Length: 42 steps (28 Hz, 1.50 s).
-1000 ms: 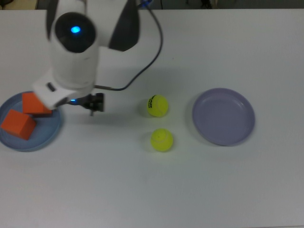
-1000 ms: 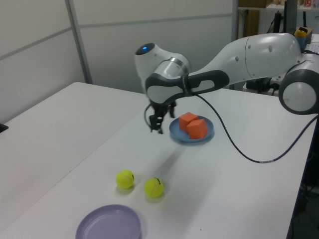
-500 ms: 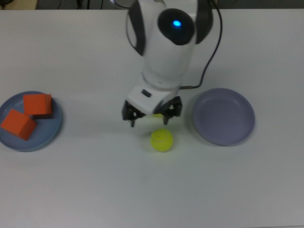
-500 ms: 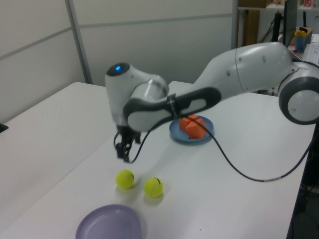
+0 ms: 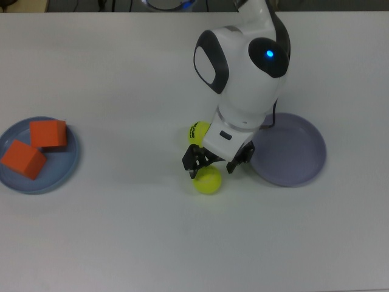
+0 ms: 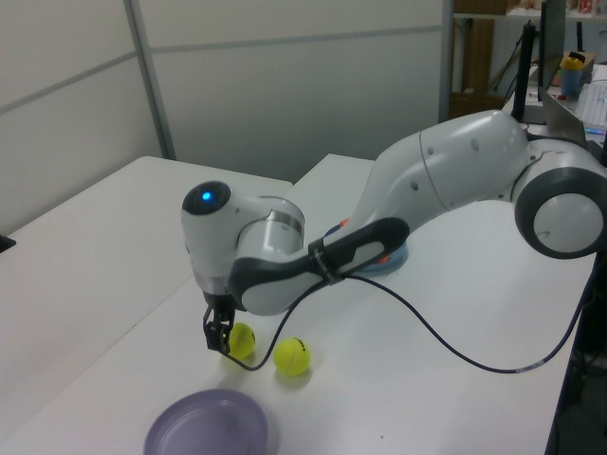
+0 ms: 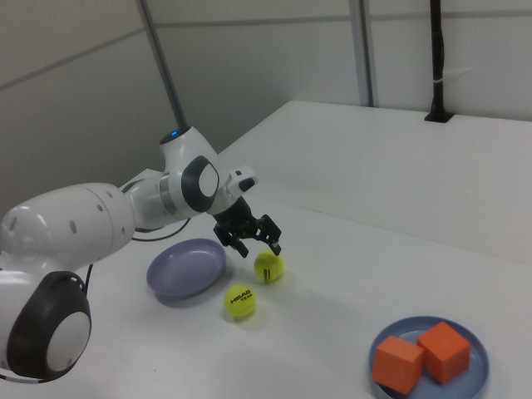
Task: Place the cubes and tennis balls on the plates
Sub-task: 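Move the gripper down to the nearer tennis ball and grasp it, then carry the tennis ball onto the lavender plate and release it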
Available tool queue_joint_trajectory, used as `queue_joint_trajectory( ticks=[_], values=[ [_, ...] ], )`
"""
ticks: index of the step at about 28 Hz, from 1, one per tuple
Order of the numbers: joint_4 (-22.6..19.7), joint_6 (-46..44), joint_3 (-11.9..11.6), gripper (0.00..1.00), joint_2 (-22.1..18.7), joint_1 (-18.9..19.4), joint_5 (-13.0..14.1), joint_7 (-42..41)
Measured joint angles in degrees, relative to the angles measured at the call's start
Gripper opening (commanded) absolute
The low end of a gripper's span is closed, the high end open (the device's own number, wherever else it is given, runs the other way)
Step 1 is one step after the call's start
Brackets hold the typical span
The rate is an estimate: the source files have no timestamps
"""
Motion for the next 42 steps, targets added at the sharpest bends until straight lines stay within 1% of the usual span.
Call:
queue_joint_trajectory(
  ticks=[1, 2, 3, 4, 5, 6, 10, 16, 19, 21, 24, 27, 30, 32, 33, 34, 35, 36, 37, 38, 42],
  values=[
    [0.00, 0.11, -0.01, 0.81, 0.48, 0.00, -0.74, 0.32],
    [-0.01, 0.16, -0.05, 0.58, 0.76, 0.00, -1.11, 0.43],
    [-0.03, 0.17, -0.10, 0.31, 1.06, -0.01, -1.55, 0.44],
    [-0.04, 0.17, -0.13, 0.13, 1.36, -0.01, -2.00, 0.46],
    [-0.04, 0.18, -0.15, 0.00, 1.64, -0.01, -2.46, 0.48],
    [-0.04, 0.19, -0.17, 0.00, 2.04, -0.02, -2.99, 0.58],
    [0.01, 0.45, -0.22, 0.00, 2.57, -0.02, -3.70, 1.63],
    [0.50, 0.89, -0.02, 0.00, 2.49, 0.15, -3.71, 2.95],
    [1.17, 1.09, 0.39, 0.00, 1.79, 0.94, -3.68, 4.09],
    [1.64, 1.10, 1.43, 0.00, 1.09, 1.39, -3.54, 4.64],
    [1.82, 0.49, 4.17, 0.00, -0.50, 1.91, -3.31, 6.51],
    [1.73, -2.69, 6.70, 0.00, -1.62, 2.61, -3.29, 9.29],
    [1.61, -5.72, 8.13, 0.00, -1.79, 3.65, -3.29, 11.45],
    [1.30, -7.40, 8.58, 0.00, -1.78, 4.41, -3.29, 12.58],
    [0.99, -8.16, 8.64, 0.01, -1.77, 4.89, -3.29, 13.09],
    [0.77, -8.52, 8.64, 0.05, -1.72, 5.19, -3.29, 13.26],
    [0.43, -8.77, 8.64, 0.11, -1.68, 5.43, -3.29, 13.42],
    [-0.01, -8.92, 8.64, 0.26, -1.65, 5.55, -3.29, 13.57],
    [-0.48, -8.99, 8.63, 0.50, -1.60, 5.58, -3.29, 13.73],
    [-0.90, -9.00, 8.62, 0.99, -1.53, 5.57, -3.29, 13.86],
    [-1.79, -9.01, 8.48, 1.00, -1.18, 5.32, -3.29, 14.62]
  ],
)
